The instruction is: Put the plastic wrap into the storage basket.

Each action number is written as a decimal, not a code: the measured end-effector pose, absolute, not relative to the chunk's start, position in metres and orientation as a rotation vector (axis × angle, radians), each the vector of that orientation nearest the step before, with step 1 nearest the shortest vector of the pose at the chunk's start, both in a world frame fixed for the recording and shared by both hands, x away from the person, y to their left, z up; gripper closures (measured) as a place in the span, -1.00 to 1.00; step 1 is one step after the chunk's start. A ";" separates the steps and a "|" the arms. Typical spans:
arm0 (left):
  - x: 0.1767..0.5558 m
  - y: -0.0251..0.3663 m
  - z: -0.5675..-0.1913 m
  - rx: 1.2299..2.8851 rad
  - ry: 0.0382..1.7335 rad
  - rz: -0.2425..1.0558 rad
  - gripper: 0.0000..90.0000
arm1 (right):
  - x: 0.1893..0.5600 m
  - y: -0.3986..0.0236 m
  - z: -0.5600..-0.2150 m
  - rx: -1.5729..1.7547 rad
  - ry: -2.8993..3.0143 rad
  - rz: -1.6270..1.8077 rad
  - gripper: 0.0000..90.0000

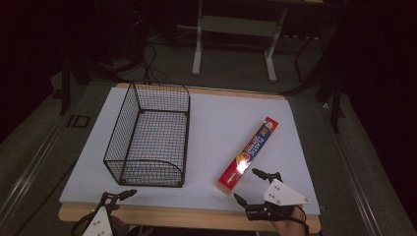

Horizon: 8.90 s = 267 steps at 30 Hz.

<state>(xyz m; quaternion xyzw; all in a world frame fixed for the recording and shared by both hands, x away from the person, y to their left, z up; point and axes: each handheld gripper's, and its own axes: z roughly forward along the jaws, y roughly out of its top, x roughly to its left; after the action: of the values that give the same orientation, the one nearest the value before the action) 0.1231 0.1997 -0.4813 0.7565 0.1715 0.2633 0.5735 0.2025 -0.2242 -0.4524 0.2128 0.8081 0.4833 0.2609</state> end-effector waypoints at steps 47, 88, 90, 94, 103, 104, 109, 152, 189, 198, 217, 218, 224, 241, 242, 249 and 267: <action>0.125 0.199 -0.481 1.776 0.404 0.603 -0.98 | 0.348 -0.195 -0.433 1.536 1.966 0.841 -0.79; 0.124 0.201 -0.481 1.775 0.405 0.610 -0.98 | 0.423 -0.208 -0.497 2.301 1.784 0.435 -0.71; 0.124 0.201 -0.481 1.775 0.403 0.611 -0.98 | 0.423 -0.207 -0.499 2.309 1.765 0.437 -0.69; 0.124 0.201 -0.482 1.777 0.404 0.613 -0.99 | 0.422 -0.206 -0.502 2.343 1.738 0.459 -0.66; 0.124 0.201 -0.482 1.779 0.405 0.611 -0.99 | 0.423 -0.206 -0.502 2.344 1.730 0.410 -0.45; 0.124 0.201 -0.482 1.778 0.405 0.611 -0.99 | 0.423 -0.206 -0.502 2.344 1.733 0.407 -0.45; 0.124 0.200 -0.482 1.780 0.405 0.612 -0.99 | 0.423 -0.208 -0.498 2.375 1.711 0.405 -0.33; 0.124 0.200 -0.482 1.780 0.405 0.620 -0.98 | 0.417 -0.140 -0.412 1.512 2.453 0.455 -0.13; 0.124 0.200 -0.482 1.777 0.404 0.613 -0.98 | 0.402 -0.053 -0.294 1.197 2.543 0.610 -0.12; 0.123 0.202 -0.481 1.775 0.404 0.611 -0.98 | 0.403 -0.031 -0.270 1.185 2.522 0.663 -0.12; 0.119 0.205 -0.481 1.762 0.416 0.609 -0.98 | 0.406 0.030 -0.244 1.110 2.510 0.767 -0.12; 0.119 0.205 -0.481 1.762 0.416 0.609 -0.99 | 0.406 0.033 -0.245 1.108 2.513 0.774 -0.12; 0.118 0.206 -0.481 1.761 0.415 0.612 -0.98 | 0.408 0.056 -0.258 1.066 2.522 0.813 -0.12; 0.115 0.208 -0.481 1.762 0.418 0.618 -0.98 | 0.415 0.103 -0.310 1.057 2.586 0.890 -0.12; 0.115 0.208 -0.481 1.761 0.419 0.617 -0.98 | 0.416 0.104 -0.314 1.060 2.589 0.887 -0.12; 0.114 0.209 -0.481 1.764 0.418 0.614 -0.98 | 0.420 0.104 -0.341 1.089 2.588 0.917 -0.13; 0.114 0.209 -0.481 1.767 0.417 0.611 -0.98 | 0.430 0.099 -0.395 1.224 2.581 0.822 -0.13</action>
<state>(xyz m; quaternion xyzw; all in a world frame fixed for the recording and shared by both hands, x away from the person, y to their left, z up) 0.1136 0.2086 -0.4813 0.7544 0.1780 0.2608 0.5754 0.4302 0.0986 -0.3946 0.4103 0.8652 0.2757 0.0846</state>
